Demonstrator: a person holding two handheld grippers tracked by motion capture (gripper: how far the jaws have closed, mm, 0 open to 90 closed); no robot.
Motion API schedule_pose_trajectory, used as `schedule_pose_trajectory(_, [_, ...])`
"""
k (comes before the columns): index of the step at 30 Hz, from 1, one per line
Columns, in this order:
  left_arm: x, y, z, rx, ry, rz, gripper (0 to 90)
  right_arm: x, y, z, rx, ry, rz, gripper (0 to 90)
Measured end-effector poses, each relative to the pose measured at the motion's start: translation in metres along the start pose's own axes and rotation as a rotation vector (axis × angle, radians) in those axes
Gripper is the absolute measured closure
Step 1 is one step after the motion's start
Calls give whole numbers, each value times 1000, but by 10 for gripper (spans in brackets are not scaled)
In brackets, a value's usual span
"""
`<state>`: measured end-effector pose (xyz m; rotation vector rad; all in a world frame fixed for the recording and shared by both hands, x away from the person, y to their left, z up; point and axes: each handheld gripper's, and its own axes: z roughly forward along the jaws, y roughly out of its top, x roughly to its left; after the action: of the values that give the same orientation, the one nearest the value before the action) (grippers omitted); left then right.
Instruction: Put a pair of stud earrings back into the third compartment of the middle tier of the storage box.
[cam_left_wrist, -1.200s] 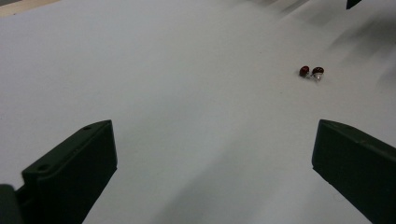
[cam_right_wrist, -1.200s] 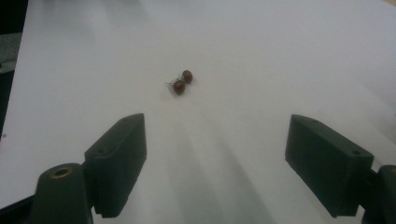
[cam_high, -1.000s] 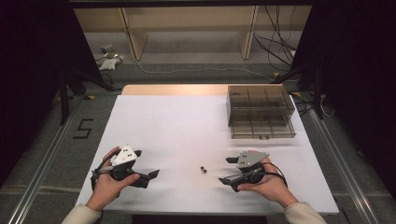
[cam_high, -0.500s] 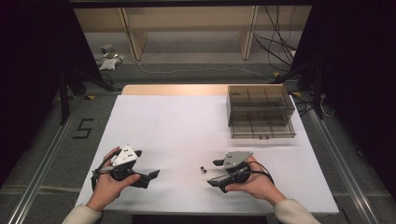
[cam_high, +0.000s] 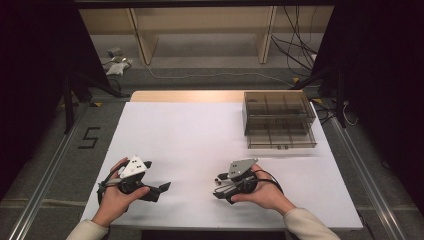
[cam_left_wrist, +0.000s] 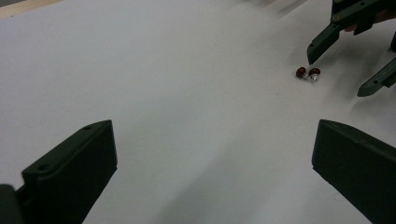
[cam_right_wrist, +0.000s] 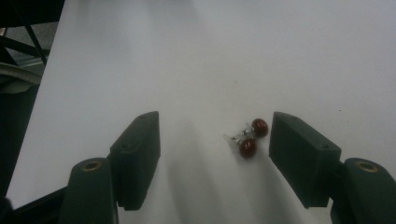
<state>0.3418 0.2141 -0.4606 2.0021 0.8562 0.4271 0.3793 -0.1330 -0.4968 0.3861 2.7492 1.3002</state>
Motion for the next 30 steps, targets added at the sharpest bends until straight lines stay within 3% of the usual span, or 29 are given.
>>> schedule_pose_trajectory(16, [0,0,-1,-8,1,-4,0,0,5,9,40,23,3,428])
schedule_pose_trajectory(30, [0,0,-1,-9,0,-5,0,0,5,9,42,-32,14,570])
